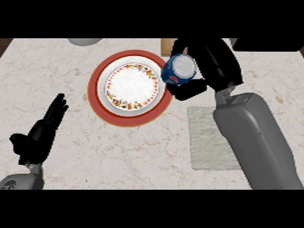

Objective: Pick the can from the placemat and place it in the plate

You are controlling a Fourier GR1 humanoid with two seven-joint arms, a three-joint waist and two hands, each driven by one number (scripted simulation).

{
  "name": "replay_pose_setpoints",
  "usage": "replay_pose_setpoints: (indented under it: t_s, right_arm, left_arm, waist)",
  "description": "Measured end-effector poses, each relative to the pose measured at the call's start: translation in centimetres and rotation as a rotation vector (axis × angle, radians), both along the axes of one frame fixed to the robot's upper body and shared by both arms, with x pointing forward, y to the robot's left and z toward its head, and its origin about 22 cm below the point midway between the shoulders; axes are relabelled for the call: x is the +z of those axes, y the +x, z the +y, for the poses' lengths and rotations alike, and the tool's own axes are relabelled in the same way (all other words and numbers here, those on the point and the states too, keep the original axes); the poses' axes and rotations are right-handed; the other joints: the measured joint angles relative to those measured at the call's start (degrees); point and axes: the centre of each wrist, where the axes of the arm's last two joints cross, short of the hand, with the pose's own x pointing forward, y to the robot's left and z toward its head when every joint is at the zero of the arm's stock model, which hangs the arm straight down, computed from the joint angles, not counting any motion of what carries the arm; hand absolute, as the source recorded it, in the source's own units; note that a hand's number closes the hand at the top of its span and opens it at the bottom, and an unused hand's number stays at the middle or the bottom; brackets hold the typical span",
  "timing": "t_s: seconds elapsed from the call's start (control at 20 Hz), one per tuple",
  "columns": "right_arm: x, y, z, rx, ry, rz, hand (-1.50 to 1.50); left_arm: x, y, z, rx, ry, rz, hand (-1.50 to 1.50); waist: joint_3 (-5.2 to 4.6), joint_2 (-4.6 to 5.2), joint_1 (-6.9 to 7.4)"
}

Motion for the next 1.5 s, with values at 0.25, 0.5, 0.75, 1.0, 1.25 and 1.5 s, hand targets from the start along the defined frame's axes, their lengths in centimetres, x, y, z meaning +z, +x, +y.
replay_pose_setpoints:
  t_s: [0.25,0.5,0.75,1.0,1.25,1.5]
  right_arm:
    - [-1.8,1.3,4.6,0.037,0.015,0.032,1.5]
    - [-2.9,2.4,8.3,0.041,0.011,0.058,1.5]
    - [-4.2,3.3,9.3,-0.022,0.117,0.089,-1.5]
    - [-5.8,4.0,9.9,-0.111,0.169,0.145,-1.5]
    - [-5.9,4.7,10.2,-0.157,0.246,0.206,-1.5]
    - [-5.7,5.1,9.4,-0.182,0.451,0.171,-1.5]
  left_arm:
    - [-0.1,0.3,0.3,-0.007,0.0,0.003,0.0]
    - [-0.1,1.0,0.6,-0.018,0.001,0.0,0.0]
    - [0.1,1.0,0.1,-0.041,0.003,-0.003,0.0]
    - [0.0,0.9,-0.5,-0.051,0.007,-0.009,0.0]
    - [0.6,1.7,-1.2,-0.054,-0.002,-0.009,0.0]
    - [0.2,1.7,-0.5,-0.046,0.003,-0.012,0.0]
  waist:
    - [0.0,0.09,0.3]
    - [0.0,0.25,0.96]
    - [0.0,0.53,2.28]
    - [0.0,0.61,2.89]
    - [0.0,0.82,3.37]
    - [0.02,0.89,2.91]
